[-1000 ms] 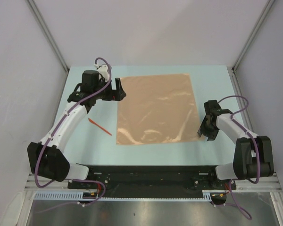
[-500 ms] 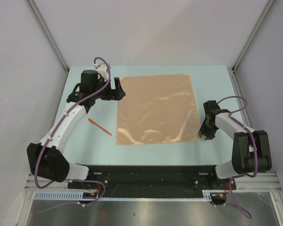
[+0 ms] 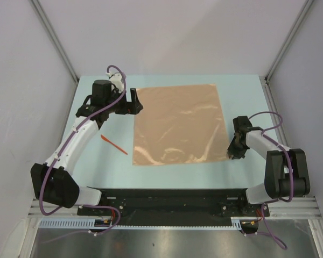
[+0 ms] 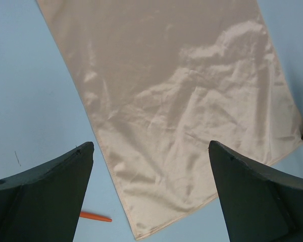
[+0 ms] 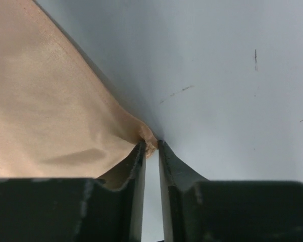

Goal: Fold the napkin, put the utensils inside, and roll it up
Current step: Fold the napkin

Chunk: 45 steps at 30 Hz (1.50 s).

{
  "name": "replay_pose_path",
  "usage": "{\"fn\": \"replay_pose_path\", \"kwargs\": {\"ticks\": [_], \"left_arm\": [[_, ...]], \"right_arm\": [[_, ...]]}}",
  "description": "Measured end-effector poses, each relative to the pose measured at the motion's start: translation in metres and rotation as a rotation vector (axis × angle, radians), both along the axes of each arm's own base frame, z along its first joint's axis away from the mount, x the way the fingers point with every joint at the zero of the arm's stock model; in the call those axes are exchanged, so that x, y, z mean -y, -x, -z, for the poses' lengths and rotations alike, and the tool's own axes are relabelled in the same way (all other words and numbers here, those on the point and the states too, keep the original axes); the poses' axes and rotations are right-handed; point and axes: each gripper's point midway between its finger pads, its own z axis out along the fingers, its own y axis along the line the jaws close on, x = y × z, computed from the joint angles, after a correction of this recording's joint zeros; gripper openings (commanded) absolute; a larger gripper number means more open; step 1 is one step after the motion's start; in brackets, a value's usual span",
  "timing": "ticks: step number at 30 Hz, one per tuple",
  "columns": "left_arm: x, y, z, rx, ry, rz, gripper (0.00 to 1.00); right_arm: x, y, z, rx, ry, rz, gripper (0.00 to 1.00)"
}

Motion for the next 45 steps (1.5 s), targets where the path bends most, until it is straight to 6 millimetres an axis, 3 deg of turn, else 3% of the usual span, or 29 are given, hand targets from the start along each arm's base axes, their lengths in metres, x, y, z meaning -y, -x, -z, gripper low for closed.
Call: {"fn": "replay_pose_path", "kwargs": {"ticks": [4,12,21,28,37,42,45], "left_arm": [[0.0,0.0,0.0,0.0,0.0,0.0,1.0],[0.0,0.0,0.0,0.0,-0.001,0.0,1.0],[0.0,0.002,-0.005,0.012,0.004,0.001,1.0],[0.0,0.003,-0.01,0.026,0.008,0.003,1.0],[0.001,0.005,-0.014,0.034,0.014,0.009,1.0],[0.002,0.006,-0.015,0.034,0.021,0.019,1.0],[0.003,0.006,-0.015,0.034,0.023,0.022,1.0]], "right_arm": [[0.0,-0.001,0.0,0.011,-0.004,0.002,0.0],[0.008,-0.002,-0.009,0.049,0.026,0.013,0.0],[0.043,-0.004,-0.057,0.219,0.13,0.085,0.0],[0.072,0.002,-0.076,0.236,0.173,0.175,0.0],[0.112,0.003,-0.117,0.312,0.219,0.282,0.0],[0.101,-0.014,-0.137,0.361,0.197,0.236,0.0],[0.068,-0.044,-0.153,0.41,0.173,0.136,0.0]]}}
